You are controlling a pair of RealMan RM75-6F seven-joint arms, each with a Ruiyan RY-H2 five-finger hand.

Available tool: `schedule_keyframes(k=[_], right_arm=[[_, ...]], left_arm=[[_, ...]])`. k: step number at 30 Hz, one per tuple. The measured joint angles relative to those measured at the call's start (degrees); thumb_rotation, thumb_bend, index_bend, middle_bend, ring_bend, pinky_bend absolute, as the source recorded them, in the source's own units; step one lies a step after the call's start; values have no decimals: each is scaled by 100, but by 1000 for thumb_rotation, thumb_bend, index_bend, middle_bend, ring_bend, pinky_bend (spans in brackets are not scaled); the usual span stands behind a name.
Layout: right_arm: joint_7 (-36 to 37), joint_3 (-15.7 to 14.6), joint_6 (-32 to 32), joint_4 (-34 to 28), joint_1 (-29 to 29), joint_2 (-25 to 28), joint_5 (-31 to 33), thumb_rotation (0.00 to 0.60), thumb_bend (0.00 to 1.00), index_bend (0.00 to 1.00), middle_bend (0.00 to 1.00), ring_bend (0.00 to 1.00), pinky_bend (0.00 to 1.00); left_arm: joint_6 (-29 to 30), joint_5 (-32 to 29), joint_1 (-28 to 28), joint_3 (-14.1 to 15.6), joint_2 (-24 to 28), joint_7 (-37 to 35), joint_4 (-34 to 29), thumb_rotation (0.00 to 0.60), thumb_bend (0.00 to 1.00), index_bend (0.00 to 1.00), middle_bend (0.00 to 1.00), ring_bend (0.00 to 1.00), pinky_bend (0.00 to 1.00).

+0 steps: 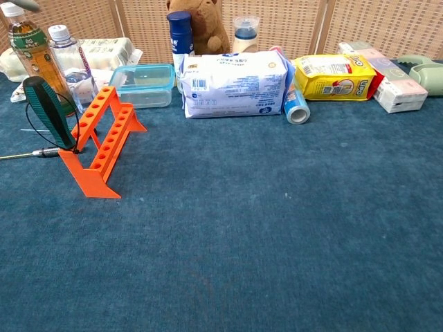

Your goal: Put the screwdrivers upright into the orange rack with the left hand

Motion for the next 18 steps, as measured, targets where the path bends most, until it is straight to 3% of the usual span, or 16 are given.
schedule_keyframes(k=[5, 7, 11, 18], right_arm=[[33, -23, 12, -50, -6, 28, -98, 600, 0, 50, 0, 0, 0], [40, -38, 23, -66, -10, 35, -144, 600, 0, 50, 0, 0, 0], [52, -43, 6, -64, -4, 39, -136, 600, 0, 50, 0, 0, 0], [88, -32, -35, -33, 9, 42, -77, 600, 0, 51, 0, 0, 0]], left_arm=[[-27, -148, 45, 23, 56, 341, 210, 600, 316, 379, 1000, 961, 1000], [-34, -375, 51, 36, -3, 783, 332, 600, 316, 420, 1000, 961, 1000], [-32, -1108, 20, 70, -276, 2000, 563, 600, 318, 433, 1000, 961, 1000], [96, -3214, -260, 171, -1316, 4549, 1089, 600, 318, 437, 1000, 961, 1000]])
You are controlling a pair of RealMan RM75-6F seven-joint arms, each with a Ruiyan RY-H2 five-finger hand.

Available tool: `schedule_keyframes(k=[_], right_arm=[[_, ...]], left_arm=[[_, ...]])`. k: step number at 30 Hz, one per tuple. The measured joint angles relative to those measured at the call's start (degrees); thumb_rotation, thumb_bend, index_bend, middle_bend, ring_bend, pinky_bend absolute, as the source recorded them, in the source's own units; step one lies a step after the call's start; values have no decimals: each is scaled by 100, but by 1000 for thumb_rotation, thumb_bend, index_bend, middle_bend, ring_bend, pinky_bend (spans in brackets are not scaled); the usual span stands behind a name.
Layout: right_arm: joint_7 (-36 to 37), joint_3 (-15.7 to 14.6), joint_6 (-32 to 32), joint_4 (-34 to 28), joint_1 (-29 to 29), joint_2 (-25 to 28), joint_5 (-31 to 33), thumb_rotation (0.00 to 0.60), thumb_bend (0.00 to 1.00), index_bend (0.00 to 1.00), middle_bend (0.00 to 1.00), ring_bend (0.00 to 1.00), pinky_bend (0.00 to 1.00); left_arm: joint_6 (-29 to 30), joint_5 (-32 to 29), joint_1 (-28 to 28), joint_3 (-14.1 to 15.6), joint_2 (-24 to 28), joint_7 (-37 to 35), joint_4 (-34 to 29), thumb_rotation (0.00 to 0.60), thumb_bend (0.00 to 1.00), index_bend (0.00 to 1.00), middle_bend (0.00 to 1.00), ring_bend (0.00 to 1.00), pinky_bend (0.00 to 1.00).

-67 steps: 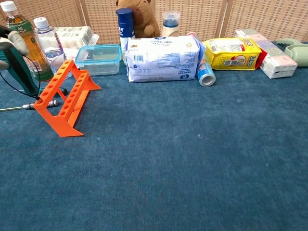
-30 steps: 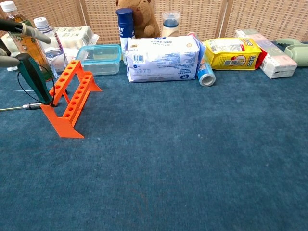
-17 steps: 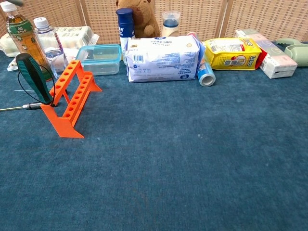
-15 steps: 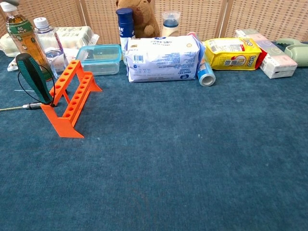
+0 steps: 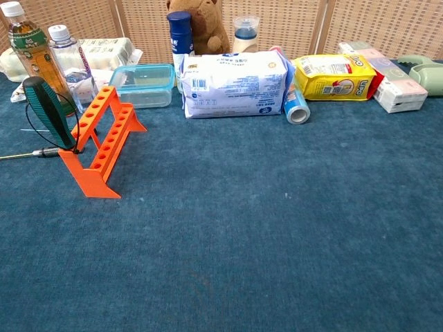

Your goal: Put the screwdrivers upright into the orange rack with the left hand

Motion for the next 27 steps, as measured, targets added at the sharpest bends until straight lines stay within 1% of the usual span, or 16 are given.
schedule_keyframes(k=[6, 9, 12, 15, 18, 27], right_arm=[[4, 6, -74, 33, 32, -11, 45, 600, 0, 50, 0, 0, 0], [6, 9, -115, 52, 51, -18, 75, 600, 0, 50, 0, 0, 0], [2, 14, -145, 64, 65, -26, 105, 600, 0, 50, 0, 0, 0], [-6, 17, -171, 67, 76, -29, 129, 600, 0, 50, 0, 0, 0], [-5, 19, -193, 72, 86, -31, 148, 600, 0, 50, 0, 0, 0], [33, 20, -245, 88, 105, -32, 175, 600, 0, 51, 0, 0, 0]], left_arm=[[319, -1608, -373, 97, -980, 1666, 505, 600, 318, 437, 1000, 961, 1000], [431, -2247, -554, 129, -1313, 2250, 715, 600, 318, 437, 1000, 961, 1000], [487, -2759, -718, 137, -1578, 2680, 910, 600, 319, 437, 1000, 961, 1000], [490, -3075, -838, 115, -1807, 2948, 1142, 600, 318, 437, 1000, 961, 1000], [431, -3219, -894, 83, -1981, 3078, 1339, 600, 319, 437, 1000, 961, 1000], [261, -3409, -959, -51, -2358, 3287, 1746, 600, 318, 437, 1000, 961, 1000]])
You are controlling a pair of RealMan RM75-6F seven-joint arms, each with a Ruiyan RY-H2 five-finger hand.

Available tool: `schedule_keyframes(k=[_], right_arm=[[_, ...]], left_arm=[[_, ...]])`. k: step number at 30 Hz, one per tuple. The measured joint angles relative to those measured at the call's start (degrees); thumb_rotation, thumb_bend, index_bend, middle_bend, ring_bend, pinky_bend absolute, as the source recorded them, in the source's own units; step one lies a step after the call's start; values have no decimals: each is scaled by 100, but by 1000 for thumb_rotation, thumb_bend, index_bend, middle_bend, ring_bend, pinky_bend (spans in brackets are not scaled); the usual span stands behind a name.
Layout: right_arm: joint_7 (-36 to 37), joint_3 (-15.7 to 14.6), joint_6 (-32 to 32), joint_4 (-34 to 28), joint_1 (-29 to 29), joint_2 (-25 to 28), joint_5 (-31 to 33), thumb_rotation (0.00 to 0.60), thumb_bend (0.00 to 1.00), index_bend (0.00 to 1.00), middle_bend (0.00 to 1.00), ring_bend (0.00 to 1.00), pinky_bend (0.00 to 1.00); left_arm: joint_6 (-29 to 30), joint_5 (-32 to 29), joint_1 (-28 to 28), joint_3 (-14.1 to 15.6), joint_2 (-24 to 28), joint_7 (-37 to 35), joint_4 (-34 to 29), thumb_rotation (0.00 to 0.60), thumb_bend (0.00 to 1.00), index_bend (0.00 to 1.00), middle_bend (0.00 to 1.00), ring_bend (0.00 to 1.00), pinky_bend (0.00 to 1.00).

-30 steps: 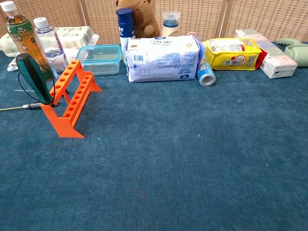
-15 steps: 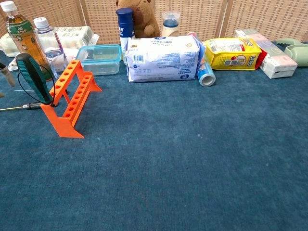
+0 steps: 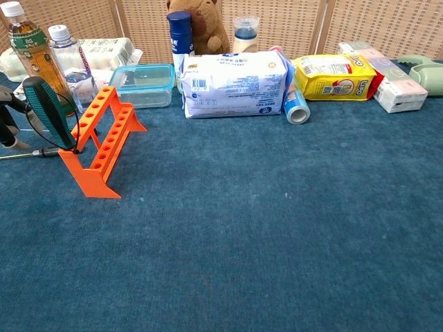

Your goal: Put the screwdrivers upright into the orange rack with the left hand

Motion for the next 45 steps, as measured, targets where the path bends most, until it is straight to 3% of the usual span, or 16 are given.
schedule_keyframes(k=[22, 45], right_arm=[[212, 11, 3, 47, -24, 62, 0, 600, 0, 55, 0, 0, 0], [563, 6, 63, 102, -78, 151, -127, 600, 0, 58, 0, 0, 0]], left_arm=[[-154, -135, -147, -252, -502, 454, 331, 600, 318, 437, 1000, 961, 1000], [86, -303, -271, -349, -837, 975, 375, 600, 348, 437, 1000, 961, 1000]])
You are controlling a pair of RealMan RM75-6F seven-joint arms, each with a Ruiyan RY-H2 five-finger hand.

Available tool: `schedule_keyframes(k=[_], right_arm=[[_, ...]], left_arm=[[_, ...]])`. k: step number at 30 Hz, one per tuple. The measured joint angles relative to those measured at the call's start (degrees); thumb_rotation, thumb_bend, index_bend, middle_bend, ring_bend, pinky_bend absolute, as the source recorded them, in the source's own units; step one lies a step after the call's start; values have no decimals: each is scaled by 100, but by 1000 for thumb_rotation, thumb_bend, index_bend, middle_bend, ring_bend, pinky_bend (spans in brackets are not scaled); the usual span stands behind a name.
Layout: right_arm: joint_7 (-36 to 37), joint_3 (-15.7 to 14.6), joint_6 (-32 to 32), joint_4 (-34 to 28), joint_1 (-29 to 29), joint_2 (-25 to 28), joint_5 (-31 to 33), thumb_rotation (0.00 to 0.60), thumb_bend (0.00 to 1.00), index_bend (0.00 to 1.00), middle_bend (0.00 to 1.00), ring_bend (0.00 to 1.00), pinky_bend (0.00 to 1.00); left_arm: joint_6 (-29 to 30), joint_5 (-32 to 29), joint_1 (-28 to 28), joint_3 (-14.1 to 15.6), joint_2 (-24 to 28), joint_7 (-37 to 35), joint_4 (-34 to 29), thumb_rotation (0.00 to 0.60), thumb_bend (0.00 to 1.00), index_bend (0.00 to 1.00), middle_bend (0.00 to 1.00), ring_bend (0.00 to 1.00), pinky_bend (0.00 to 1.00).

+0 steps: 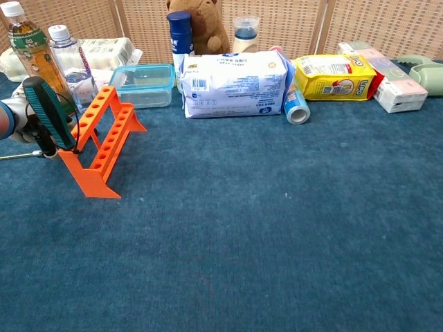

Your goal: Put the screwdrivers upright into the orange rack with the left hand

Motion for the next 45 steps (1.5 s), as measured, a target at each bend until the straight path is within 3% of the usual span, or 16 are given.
schedule_keyframes(k=[8, 26, 45], right_arm=[[88, -9, 4, 5, -8, 28, -51, 600, 0, 58, 0, 0, 0], [132, -12, 57, -4, -27, 45, -94, 600, 0, 59, 0, 0, 0], [91, -38, 61, -42, -23, 48, -147, 600, 0, 58, 0, 0, 0]], left_arm=[[188, -96, -34, 4, -101, 253, -11, 600, 419, 514, 1000, 961, 1000], [422, -42, 41, -76, -115, 512, -196, 600, 437, 598, 1000, 961, 1000], [554, 518, 452, -527, 860, -262, -1387, 600, 441, 598, 1000, 961, 1000]])
